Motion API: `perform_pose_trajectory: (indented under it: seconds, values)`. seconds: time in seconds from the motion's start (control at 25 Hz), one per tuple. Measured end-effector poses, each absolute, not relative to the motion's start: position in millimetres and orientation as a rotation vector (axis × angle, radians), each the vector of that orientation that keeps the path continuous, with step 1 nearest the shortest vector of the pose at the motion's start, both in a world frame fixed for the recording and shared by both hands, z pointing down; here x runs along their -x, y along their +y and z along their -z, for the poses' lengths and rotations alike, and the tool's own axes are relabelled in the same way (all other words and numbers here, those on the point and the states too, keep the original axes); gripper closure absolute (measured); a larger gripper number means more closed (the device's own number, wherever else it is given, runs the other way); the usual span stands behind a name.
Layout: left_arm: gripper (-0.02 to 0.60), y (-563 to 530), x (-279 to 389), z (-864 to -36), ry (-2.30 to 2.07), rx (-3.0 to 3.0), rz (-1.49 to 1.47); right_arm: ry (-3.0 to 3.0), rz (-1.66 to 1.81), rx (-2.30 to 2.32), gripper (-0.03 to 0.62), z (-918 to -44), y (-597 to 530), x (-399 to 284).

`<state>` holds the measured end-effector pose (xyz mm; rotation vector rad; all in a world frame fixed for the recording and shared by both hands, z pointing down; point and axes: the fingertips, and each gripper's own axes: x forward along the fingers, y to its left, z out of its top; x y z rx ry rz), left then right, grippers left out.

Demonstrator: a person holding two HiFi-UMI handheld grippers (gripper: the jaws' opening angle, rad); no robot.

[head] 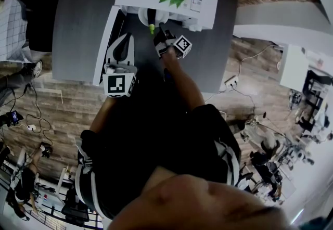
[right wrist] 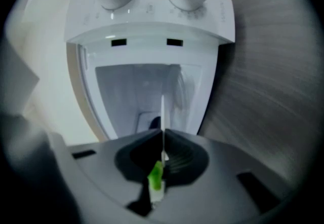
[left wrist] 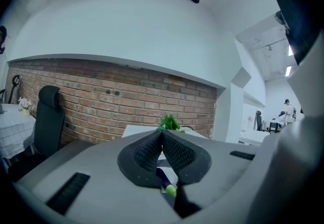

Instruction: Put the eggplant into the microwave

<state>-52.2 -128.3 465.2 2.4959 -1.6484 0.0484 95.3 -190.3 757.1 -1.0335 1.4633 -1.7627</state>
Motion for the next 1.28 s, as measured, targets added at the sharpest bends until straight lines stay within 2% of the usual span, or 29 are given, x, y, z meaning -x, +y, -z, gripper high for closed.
perform_pose_trajectory:
  seconds: [1.28]
  values:
    - [0.546, -152, 47, -483, -1.602, -2.441, -0.074, 1.375, 1.734, 1.105, 0.559, -795, -237, -100]
